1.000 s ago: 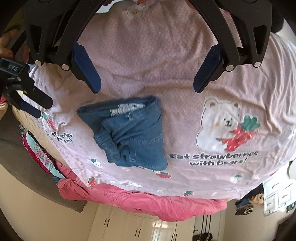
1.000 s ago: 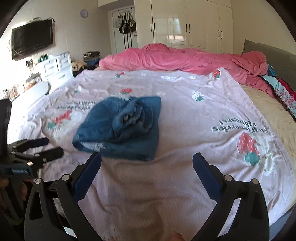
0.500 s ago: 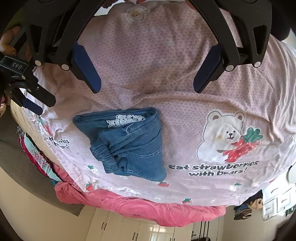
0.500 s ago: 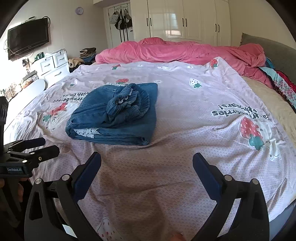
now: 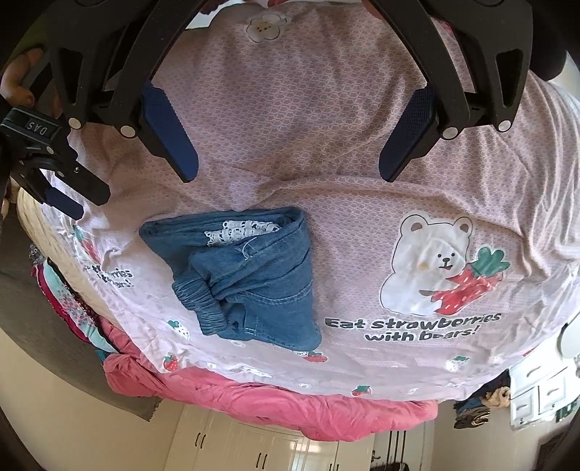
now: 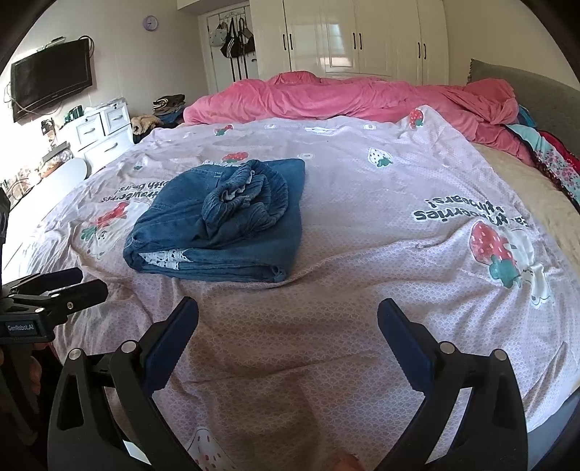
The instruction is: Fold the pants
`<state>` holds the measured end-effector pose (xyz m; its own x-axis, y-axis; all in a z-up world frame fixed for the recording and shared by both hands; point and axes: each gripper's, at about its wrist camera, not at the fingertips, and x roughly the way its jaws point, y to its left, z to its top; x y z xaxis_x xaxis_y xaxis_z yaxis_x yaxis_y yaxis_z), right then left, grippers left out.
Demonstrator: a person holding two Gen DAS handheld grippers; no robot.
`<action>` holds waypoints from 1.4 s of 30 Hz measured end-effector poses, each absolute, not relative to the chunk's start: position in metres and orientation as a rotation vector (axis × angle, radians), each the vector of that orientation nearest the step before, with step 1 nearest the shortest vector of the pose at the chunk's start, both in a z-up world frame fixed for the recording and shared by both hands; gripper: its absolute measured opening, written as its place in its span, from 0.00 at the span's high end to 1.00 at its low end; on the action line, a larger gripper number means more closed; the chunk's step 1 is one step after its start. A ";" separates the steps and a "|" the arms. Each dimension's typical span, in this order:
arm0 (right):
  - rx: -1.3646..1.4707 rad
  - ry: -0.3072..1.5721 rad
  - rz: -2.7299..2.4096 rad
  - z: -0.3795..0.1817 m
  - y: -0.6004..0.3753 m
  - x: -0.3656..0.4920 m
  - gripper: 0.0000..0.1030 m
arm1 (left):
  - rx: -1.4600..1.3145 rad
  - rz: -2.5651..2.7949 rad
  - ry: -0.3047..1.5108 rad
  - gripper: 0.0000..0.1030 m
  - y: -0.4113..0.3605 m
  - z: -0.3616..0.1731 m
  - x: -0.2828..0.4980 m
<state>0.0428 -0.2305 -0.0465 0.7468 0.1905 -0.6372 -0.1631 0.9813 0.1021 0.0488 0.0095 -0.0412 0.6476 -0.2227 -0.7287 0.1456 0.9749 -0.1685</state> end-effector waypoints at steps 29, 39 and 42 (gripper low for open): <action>0.054 0.712 0.180 -0.048 -0.239 0.046 0.04 | -0.085 -0.188 0.834 0.09 0.008 -0.036 0.047; 0.051 0.711 0.157 -0.048 -0.238 0.046 0.04 | -0.089 -0.180 0.832 0.09 0.011 -0.034 0.046; 0.046 0.709 0.154 -0.048 -0.236 0.045 0.04 | -0.090 -0.181 0.832 0.09 0.011 -0.034 0.047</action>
